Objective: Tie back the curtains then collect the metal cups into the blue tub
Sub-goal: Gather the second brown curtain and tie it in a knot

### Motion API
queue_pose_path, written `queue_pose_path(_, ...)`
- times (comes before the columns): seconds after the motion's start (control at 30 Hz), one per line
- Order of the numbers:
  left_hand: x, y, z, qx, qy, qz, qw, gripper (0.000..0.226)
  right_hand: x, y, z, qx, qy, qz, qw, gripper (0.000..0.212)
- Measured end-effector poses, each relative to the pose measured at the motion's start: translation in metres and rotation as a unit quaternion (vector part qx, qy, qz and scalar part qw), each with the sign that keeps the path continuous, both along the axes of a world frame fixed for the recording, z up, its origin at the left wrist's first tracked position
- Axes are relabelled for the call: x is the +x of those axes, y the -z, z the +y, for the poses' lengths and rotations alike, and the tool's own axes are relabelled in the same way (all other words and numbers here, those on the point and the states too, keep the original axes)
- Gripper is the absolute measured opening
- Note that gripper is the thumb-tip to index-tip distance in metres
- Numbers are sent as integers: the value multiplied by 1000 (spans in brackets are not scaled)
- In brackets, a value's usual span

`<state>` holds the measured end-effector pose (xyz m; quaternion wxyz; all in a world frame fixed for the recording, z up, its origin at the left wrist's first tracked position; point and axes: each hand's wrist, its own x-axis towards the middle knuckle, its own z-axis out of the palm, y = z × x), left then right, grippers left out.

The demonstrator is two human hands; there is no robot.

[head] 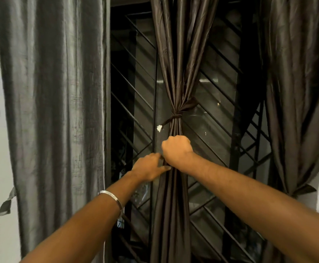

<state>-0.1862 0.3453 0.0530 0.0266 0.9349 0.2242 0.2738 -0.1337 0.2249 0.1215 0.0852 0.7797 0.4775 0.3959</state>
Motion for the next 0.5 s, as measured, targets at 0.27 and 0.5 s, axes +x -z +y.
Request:
queue_pose_path(0.27, -58, 0, 33, 44, -32, -126, 991, 28, -28, 25, 17, 54, -133, 107, 984, 28)
queue_pose_path(0.5, -107, -4, 67, 55, -49, -186, 980, 20, -55, 31, 48, 79, -141, 139, 977, 34)
